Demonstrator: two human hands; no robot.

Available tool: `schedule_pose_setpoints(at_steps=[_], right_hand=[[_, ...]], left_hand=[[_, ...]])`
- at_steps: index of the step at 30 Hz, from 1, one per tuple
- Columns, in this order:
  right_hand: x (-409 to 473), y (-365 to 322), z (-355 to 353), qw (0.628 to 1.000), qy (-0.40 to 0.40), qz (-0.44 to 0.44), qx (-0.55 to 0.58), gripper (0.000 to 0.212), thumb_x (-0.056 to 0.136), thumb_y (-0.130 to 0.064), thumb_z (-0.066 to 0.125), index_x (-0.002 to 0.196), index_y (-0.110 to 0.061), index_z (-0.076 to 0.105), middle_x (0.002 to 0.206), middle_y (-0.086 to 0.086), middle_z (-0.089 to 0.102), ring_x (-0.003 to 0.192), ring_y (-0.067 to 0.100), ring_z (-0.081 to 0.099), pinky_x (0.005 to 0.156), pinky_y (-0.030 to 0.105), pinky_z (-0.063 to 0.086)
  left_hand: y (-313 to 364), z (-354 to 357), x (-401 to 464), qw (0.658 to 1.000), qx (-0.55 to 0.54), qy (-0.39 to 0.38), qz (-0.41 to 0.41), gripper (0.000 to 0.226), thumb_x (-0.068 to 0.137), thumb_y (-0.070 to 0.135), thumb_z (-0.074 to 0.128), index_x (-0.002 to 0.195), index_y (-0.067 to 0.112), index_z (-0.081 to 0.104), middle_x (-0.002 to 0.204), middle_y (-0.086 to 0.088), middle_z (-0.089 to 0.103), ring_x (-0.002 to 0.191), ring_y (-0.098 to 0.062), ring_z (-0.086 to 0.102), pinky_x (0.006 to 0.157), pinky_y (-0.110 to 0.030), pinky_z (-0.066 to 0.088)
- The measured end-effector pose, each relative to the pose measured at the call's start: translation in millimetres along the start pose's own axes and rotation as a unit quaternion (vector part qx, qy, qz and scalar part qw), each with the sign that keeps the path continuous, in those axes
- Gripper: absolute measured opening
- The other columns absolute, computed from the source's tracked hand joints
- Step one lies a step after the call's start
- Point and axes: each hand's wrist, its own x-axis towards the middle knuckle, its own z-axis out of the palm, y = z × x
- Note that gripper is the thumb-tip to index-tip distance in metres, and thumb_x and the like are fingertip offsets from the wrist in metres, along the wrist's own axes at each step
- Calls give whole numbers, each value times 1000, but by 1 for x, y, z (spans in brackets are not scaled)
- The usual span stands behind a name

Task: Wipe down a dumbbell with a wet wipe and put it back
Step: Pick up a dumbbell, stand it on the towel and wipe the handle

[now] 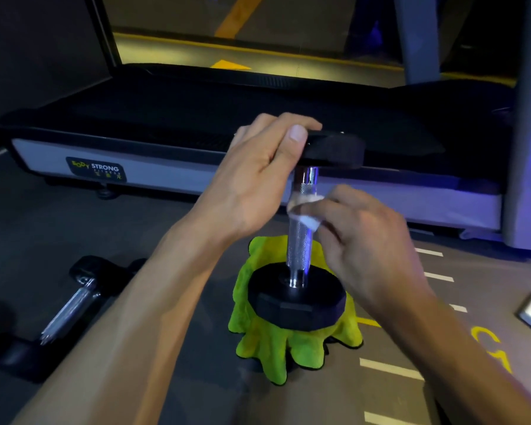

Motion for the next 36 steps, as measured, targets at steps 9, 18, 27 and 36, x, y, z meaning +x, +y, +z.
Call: schedule_pose_setpoints(at_steps=[9,18,27,36], right_hand=[[2,8,11,996,74,-44,-16,27,92,-9,66,114,-21,76,102,0,65,86,30,61,67,43,55],[-13,2,20,995,87,-54,-2,28,96,-9,59,119,-14,74,108,4,63,91,29,64,69,42,57],[-17,0,29,995,92,-32,-4,44,90,2,69,132,-12,68,131,5,60,117,25,57,92,32,53],[-19,1,31,995,90,-39,32,47,92,7,61,135,-11,66,139,-2,50,123,24,58,107,24,45]], left_hand=[[0,1,3,1000,-1,-11,-4,38,113,41,31,134,40,63,110,24,54,115,-3,46,91,4,25],[0,3,4,1000,1,3,-4,42,108,46,31,133,39,64,108,22,53,115,-10,47,95,-2,28],[1,3,8,1000,10,-2,-10,42,107,47,30,132,41,63,110,22,54,114,-8,47,91,4,25],[-2,2,6,1000,-2,11,-7,41,108,47,31,132,41,64,110,21,55,116,-7,47,95,-1,28]])
